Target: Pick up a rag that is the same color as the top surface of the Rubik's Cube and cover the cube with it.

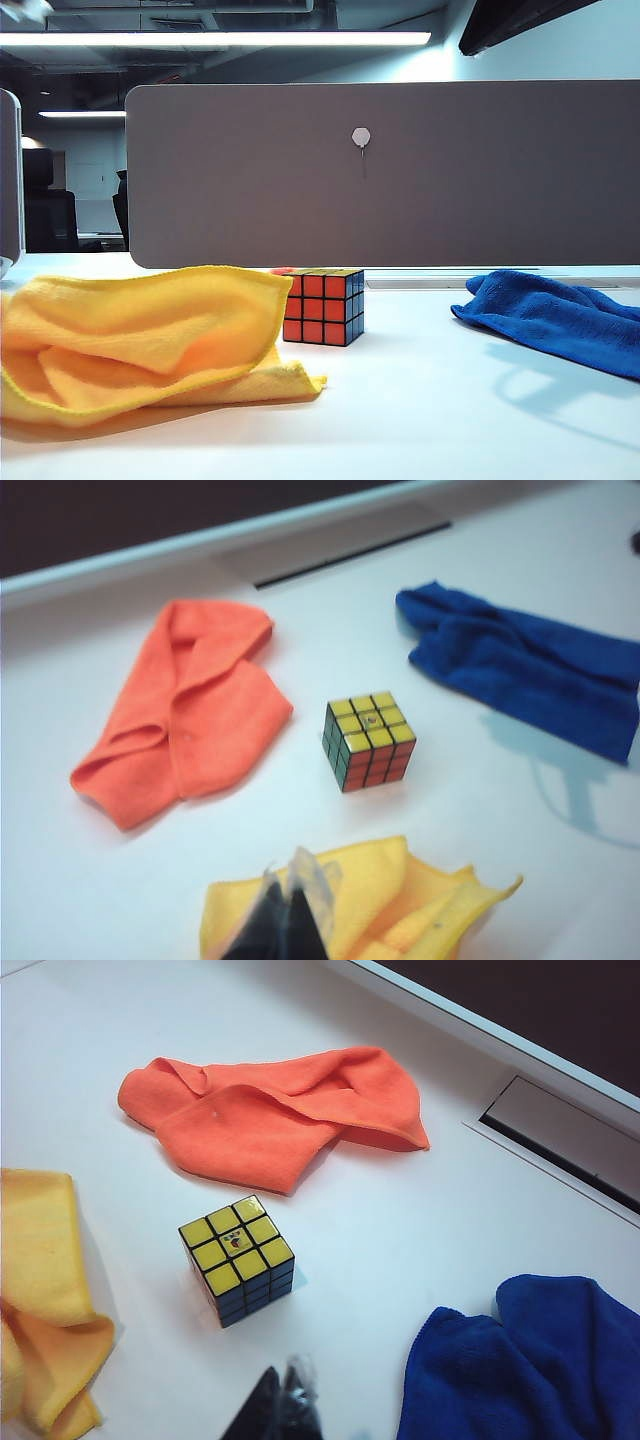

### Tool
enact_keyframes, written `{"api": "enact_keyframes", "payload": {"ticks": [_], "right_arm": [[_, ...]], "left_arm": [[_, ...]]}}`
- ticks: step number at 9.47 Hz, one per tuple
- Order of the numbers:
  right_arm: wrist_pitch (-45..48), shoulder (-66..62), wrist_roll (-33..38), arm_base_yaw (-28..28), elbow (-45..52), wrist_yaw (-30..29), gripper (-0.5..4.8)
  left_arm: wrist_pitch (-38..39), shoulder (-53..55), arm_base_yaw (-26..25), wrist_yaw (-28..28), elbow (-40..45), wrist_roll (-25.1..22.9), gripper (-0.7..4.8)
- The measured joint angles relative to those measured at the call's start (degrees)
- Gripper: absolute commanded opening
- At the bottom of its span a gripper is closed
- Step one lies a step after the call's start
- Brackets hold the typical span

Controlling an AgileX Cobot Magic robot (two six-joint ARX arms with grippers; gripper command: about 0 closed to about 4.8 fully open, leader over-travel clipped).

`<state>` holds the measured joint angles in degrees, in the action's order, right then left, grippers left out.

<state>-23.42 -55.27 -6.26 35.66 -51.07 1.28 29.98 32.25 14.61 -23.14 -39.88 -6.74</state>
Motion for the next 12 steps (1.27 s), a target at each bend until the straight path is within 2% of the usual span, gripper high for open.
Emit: {"api": "enact_keyframes", "payload": {"ticks": [2, 4, 5, 6, 8, 10, 12], "right_arm": [[0.0, 0.0, 0.0, 0.0, 0.0, 0.0, -0.05], [0.0, 0.0, 0.0, 0.0, 0.0, 0.0, -0.05], [0.0, 0.0, 0.0, 0.0, 0.0, 0.0, -0.05], [0.0, 0.0, 0.0, 0.0, 0.0, 0.0, -0.05], [0.0, 0.0, 0.0, 0.0, 0.0, 0.0, -0.05], [0.0, 0.0, 0.0, 0.0, 0.0, 0.0, -0.05], [0.0, 0.0, 0.0, 0.0, 0.0, 0.0, -0.05]], "left_arm": [[-1.6, 6.2, 3.5, 2.2, 0.0, 0.1, -0.05], [-4.1, 12.1, 3.6, -0.8, 0.0, 1.2, -0.05], [-4.5, 14.1, 3.6, -2.0, 0.0, 1.5, 0.83], [-3.4, 16.3, 3.6, -3.7, 0.0, 1.1, 1.94], [2.6, 17.0, 3.6, -5.7, 0.0, -5.5, 2.05], [6.6, 17.1, 3.6, -4.3, 0.0, -10.4, 3.03], [12.9, 18.7, 3.6, -3.4, 0.0, -16.9, 3.23]]}}
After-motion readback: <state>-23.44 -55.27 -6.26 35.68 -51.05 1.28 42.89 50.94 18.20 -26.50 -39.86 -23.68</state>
